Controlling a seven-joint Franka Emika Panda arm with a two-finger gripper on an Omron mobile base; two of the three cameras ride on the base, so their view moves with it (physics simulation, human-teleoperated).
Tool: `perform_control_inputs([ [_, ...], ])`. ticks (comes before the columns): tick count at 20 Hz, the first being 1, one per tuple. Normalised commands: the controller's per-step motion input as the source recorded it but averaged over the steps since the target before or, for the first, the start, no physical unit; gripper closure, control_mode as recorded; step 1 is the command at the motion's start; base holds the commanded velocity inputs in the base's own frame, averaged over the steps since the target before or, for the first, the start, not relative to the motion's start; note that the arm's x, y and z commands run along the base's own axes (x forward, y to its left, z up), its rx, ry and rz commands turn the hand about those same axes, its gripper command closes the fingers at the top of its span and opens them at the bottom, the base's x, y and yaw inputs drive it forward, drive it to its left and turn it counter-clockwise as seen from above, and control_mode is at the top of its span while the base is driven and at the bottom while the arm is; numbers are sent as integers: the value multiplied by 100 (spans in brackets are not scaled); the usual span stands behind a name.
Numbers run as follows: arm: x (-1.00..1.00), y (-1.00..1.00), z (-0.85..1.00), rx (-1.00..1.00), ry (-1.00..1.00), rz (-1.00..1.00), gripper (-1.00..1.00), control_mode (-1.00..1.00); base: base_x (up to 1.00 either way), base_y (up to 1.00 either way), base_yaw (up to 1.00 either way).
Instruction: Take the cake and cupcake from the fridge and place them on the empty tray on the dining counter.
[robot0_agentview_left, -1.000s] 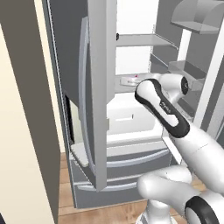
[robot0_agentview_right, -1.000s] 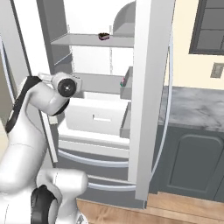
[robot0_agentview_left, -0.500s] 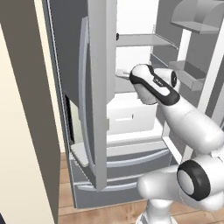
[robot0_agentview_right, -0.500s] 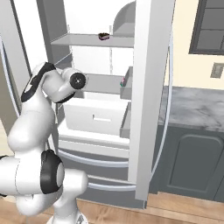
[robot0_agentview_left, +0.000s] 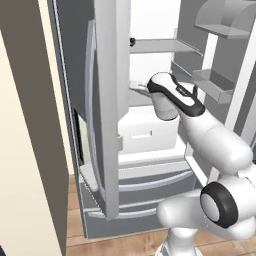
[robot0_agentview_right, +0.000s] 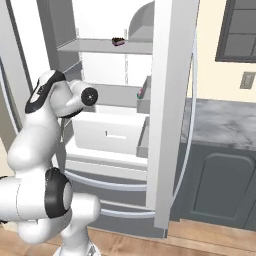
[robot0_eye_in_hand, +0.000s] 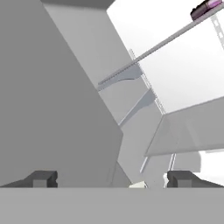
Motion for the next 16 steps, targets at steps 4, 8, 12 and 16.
perform_control_inputs([
  [4, -56, 100, -45, 0, 0, 1, -100, -100, 0, 0, 0],
  [8, -34, 100, -40, 0, 6, 1, -100, -100, 0, 0, 0],
  [12, -2, 100, -29, 0, 12, 0, -100, -100, 0, 0, 0],
  [16, 0, 100, -30, 0, 13, 0, -100, -100, 0, 0, 0],
])
